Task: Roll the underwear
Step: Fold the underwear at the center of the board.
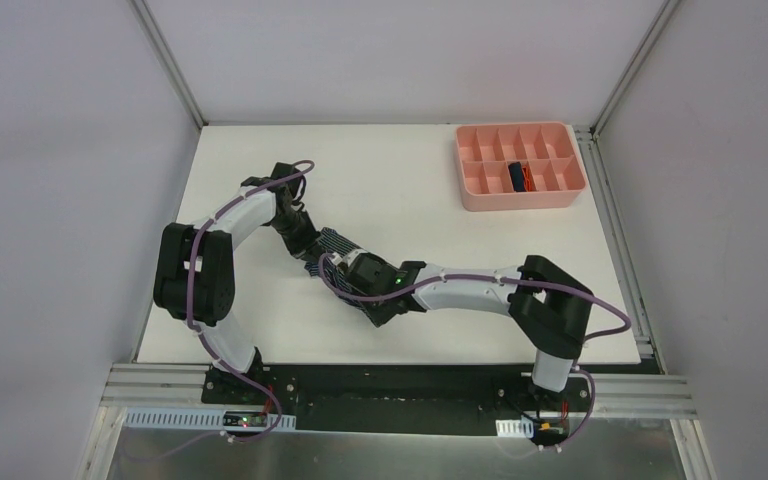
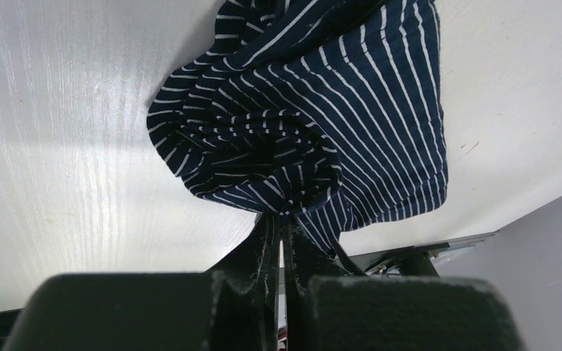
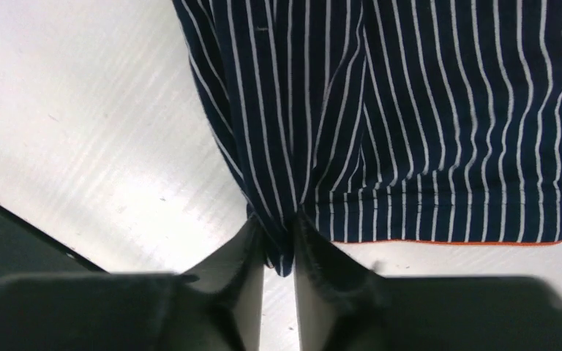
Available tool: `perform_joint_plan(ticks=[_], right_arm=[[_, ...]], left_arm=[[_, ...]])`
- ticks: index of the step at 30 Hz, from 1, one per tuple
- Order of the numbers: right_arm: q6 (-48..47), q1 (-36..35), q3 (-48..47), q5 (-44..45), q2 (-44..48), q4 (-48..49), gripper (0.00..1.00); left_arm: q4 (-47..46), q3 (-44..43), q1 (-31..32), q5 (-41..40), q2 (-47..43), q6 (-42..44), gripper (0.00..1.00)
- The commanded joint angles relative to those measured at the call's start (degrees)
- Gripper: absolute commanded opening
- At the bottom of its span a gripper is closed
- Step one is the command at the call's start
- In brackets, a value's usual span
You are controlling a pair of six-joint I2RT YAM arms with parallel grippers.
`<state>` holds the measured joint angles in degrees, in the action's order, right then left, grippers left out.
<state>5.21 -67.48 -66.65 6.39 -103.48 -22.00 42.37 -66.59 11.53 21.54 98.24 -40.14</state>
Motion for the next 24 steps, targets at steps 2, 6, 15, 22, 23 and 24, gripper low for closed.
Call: perform_joint_plan(ticks=[2, 6, 15, 22, 23, 24], right_arm=[[-0.9, -0.6, 0.6, 2.9, 0.0, 2.7, 0.00], [-3.9, 0.8, 0.9, -3.9, 4.0, 1.4, 0.00], [-5.4, 7.0, -2.9, -21.7, 6.6, -7.7, 0.00], [-3.3, 13.5, -4.5, -33.8, 6.4, -9.9, 0.00], [-2.8, 14.6, -4.8, -36.4, 6.1, -9.9, 0.00], [-2.6, 15.8, -5.4, -38.4, 5.7, -10.4, 0.00]], left_arm=[[0.9, 0.3, -0.3, -0.8, -1.8, 1.0, 0.00], [1.7, -0.8, -0.3, -0.5, -2.9, 0.7, 0.00], [4.3, -6.6, -0.3, -0.1, -3.9, 0.1, 0.00], [4.6, -12.4, -0.3, 0.3, 2.1, 1.0, 0.00], [4.8, -13.3, -0.3, 0.1, 3.2, 1.1, 0.00], [4.9, -14.2, -0.3, 0.2, 4.1, 1.3, 0.00]])
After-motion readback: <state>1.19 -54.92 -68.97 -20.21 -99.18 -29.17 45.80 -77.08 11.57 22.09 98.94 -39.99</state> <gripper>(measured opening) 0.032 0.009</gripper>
